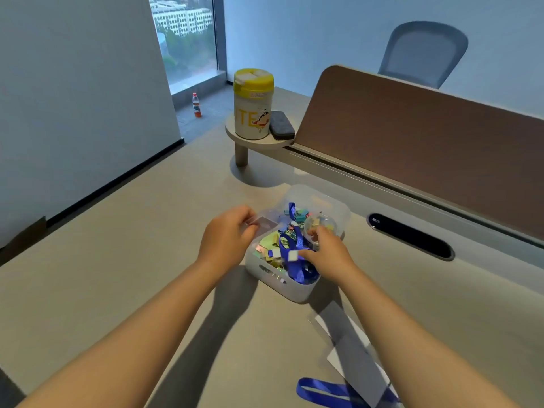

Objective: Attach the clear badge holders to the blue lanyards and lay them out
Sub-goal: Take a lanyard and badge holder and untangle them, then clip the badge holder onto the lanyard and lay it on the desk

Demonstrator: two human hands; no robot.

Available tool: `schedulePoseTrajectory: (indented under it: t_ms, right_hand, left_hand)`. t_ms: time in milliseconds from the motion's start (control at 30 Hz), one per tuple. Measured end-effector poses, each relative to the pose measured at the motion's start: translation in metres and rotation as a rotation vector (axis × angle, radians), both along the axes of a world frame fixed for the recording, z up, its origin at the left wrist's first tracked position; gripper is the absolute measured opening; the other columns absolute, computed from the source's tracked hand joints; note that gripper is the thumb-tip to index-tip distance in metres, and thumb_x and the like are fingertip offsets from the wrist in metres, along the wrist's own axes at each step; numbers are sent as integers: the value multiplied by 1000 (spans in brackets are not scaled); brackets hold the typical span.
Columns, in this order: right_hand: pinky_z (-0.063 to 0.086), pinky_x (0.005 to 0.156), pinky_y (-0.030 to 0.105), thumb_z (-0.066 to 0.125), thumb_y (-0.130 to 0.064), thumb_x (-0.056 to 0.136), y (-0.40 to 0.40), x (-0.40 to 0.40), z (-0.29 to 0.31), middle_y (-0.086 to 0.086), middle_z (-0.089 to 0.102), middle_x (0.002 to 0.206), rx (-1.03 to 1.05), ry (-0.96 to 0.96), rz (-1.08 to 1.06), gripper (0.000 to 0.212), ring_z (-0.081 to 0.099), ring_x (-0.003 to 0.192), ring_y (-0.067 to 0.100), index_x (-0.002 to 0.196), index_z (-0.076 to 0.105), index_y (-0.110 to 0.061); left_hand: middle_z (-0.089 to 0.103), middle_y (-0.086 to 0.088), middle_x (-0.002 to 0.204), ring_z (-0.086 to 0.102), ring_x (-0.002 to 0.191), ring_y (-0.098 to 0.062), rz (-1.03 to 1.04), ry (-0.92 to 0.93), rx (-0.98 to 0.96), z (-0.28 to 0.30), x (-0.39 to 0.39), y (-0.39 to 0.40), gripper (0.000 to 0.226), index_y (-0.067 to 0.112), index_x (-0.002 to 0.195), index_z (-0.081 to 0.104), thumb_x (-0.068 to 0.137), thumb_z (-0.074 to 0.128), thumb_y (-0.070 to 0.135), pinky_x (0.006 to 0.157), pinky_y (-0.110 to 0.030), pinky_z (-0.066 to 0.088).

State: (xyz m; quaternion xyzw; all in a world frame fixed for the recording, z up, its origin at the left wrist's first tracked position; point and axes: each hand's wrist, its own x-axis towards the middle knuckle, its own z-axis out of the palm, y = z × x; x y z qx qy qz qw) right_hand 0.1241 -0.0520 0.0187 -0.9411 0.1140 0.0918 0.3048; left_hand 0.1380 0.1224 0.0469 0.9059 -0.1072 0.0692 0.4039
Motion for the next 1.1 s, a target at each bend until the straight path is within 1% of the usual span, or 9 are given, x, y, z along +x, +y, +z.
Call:
schedulePoseTrajectory:
  t_ms: [133,267,367,467,533,667,800,933,1100]
  right_hand:
    - [42,98,35,61,-21,85,-16,-16,13,11,50,134,24,-77,-14,46,49,121,26,126,46,-8]
    - [44,70,14,60,-17,85,-43,-48,27,11,53,128,97,-159,-100,40,52,108,21,122,50,-6]
    - [43,76,22,59,-18,86,-74,-82,34,12,55,125,158,-204,-194,35,52,109,22,119,53,-5]
    - [40,56,17,58,-18,87,-105,-122,33,9,56,117,248,-227,-298,30,50,97,18,115,54,-9]
    - [38,53,15,58,-18,87,-122,-148,24,6,54,109,284,-258,-357,27,49,95,17,112,55,-9]
    - [39,54,13,57,-18,87,-141,-199,-9,2,53,103,292,-338,-445,28,50,93,16,113,55,-8]
    - [45,64,18,54,-20,89,-144,-259,-45,5,56,108,241,-374,-504,31,52,94,15,117,54,-6]
    - [44,98,38,54,-19,87,-154,-320,-81,11,53,130,7,-316,-649,38,52,116,24,123,54,-5]
    - [39,99,38,48,-30,87,-168,-372,-119,7,49,134,-394,-110,-655,46,46,121,26,129,43,-12]
  left_hand:
    - [57,-8,76,49,70,-23,-35,-10,-11,3,-7,-15,6,3,80,58,82,56,9,59,-28,37]
    - [56,-8,72,50,68,-27,-112,-26,-54,11,-25,-47,9,11,74,55,82,56,8,56,-31,37]
    - [59,-13,73,54,69,-28,-193,-38,-81,16,-46,-81,8,8,75,55,83,56,10,62,-36,45]
    - [49,4,60,45,59,-12,-276,-59,-141,12,-74,-118,29,23,61,44,82,57,8,56,-14,35]
    - [43,10,59,41,58,-9,-336,-66,-144,2,-94,-141,28,21,62,43,81,58,7,52,-17,32]
    - [53,-5,72,49,71,-20,-477,-103,-143,-30,-135,-172,8,12,76,53,82,56,7,65,-27,39]
    - [52,-6,76,47,72,-21,-550,-214,-135,-56,-174,-181,5,3,83,55,84,54,8,59,-25,36]
    - [52,-5,75,47,69,-20,-614,-303,-144,-72,-213,-184,6,5,84,55,85,53,10,57,-18,34]
    - [53,-5,76,53,74,-28,-670,-310,-108,-84,-250,-191,5,5,85,55,84,54,9,69,-40,47]
